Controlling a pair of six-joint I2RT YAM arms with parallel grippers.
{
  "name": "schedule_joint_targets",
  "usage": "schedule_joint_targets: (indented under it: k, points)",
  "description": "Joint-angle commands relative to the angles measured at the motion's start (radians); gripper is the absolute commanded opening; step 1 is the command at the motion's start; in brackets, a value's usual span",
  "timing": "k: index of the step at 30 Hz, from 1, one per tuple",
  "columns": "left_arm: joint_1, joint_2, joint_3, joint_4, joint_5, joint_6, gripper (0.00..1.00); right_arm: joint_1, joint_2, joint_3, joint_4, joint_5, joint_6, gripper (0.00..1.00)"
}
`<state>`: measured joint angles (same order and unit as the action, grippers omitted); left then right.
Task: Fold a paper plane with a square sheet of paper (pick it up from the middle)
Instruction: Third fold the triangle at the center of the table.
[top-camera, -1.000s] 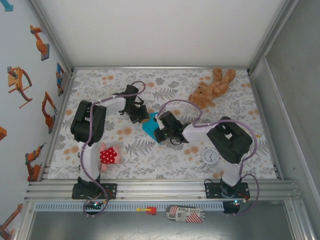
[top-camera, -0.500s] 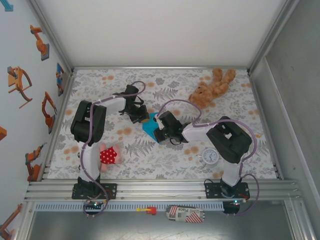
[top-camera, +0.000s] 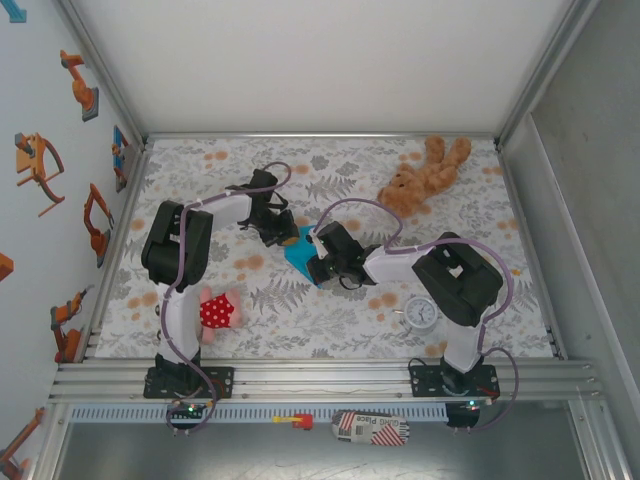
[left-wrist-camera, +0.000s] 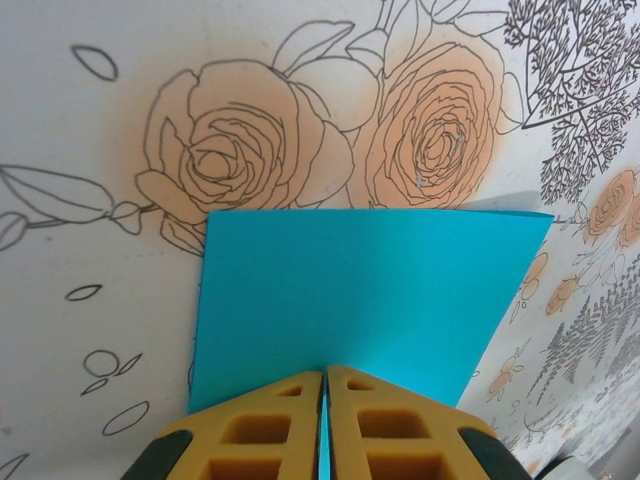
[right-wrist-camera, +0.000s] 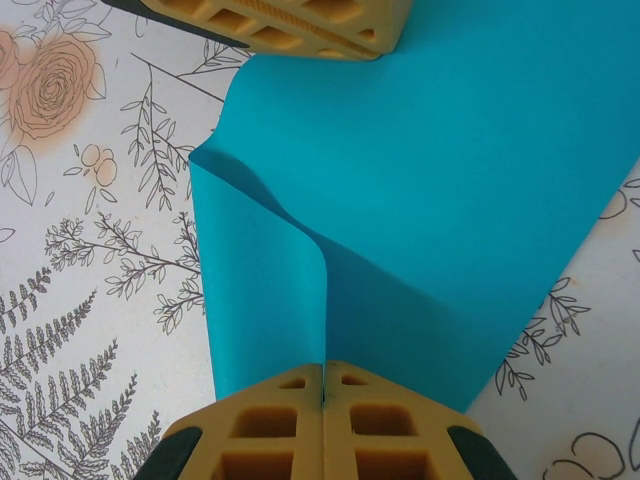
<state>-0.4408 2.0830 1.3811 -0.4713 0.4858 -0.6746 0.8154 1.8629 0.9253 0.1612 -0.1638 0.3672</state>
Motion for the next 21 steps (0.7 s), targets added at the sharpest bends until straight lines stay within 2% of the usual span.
schedule_joint_targets:
  k: [1,8,13,21]
  points:
    - [0.005,-0.007,0.026,-0.068,-0.034,0.021,0.13,-0.005,0.011,-0.001,-0.036,0.014,-0.007,0.00]
    - [0.020,-0.098,-0.001,-0.029,-0.039,0.001,0.19,-0.004,-0.020,-0.007,-0.027,-0.004,0.008,0.00]
    - [0.016,-0.054,-0.022,-0.006,0.003,0.000,0.18,-0.005,-0.037,-0.007,-0.023,-0.014,0.013,0.00]
    - [0.002,0.016,0.009,-0.043,-0.012,0.012,0.15,-0.005,-0.033,-0.007,-0.025,-0.011,0.012,0.00]
